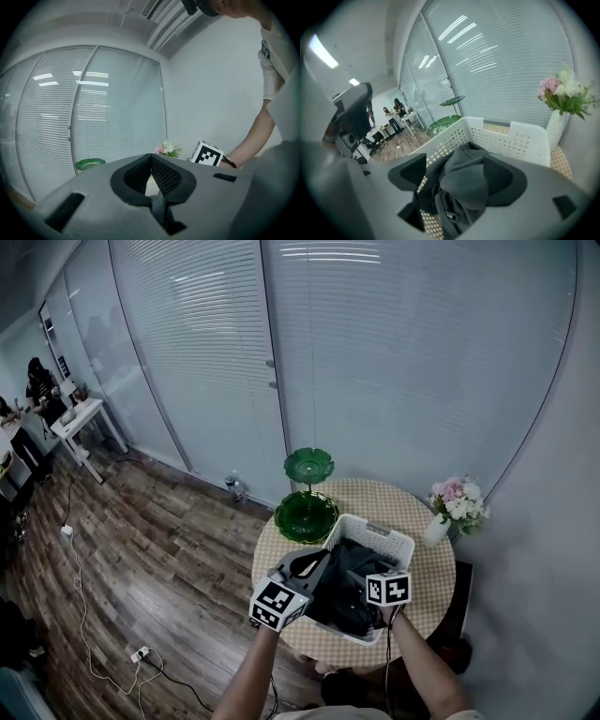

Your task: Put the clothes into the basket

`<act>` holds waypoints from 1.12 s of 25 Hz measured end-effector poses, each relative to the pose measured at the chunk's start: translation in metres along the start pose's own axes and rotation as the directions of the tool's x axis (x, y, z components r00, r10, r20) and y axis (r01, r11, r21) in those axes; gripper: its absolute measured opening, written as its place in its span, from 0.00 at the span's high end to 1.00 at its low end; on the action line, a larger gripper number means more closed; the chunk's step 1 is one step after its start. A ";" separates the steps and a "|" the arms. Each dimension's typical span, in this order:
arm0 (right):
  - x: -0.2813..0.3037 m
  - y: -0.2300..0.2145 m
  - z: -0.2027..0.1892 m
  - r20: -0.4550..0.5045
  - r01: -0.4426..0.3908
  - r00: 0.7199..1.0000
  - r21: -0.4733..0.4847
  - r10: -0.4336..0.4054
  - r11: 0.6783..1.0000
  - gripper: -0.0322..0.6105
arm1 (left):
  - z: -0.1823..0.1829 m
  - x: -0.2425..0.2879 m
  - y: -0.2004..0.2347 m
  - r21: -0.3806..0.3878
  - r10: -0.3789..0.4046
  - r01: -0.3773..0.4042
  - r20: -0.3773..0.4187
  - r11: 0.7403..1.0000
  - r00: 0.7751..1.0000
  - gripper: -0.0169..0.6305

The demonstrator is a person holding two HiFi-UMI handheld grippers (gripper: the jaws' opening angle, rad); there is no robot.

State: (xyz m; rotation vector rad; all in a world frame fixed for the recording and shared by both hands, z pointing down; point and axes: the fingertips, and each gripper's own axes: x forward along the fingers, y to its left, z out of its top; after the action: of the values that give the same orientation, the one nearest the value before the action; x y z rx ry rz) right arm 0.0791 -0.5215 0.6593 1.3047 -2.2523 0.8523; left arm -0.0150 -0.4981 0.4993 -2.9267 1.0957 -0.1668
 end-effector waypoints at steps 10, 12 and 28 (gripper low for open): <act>-0.002 0.024 0.025 0.069 -0.073 0.995 -0.053 0.077 0.996 0.40 | 0.000 -0.005 -0.004 0.004 0.000 0.000 -0.007 1.000 1.000 0.95; -0.001 0.028 0.032 0.089 -0.088 0.992 -0.057 0.093 0.994 0.45 | -0.001 -0.007 -0.002 0.002 0.006 -0.006 -0.008 1.000 1.000 0.95; -0.043 0.084 0.058 0.190 -0.188 0.953 -0.239 0.236 0.953 0.92 | -0.009 -0.022 -0.016 0.002 -0.003 0.003 -0.001 1.000 1.000 0.95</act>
State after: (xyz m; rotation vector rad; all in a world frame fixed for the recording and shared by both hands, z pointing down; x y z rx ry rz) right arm 0.0248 -0.5023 0.5648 1.1141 -2.6104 0.5284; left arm -0.0216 -0.4713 0.5072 -2.9265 1.0910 -0.1695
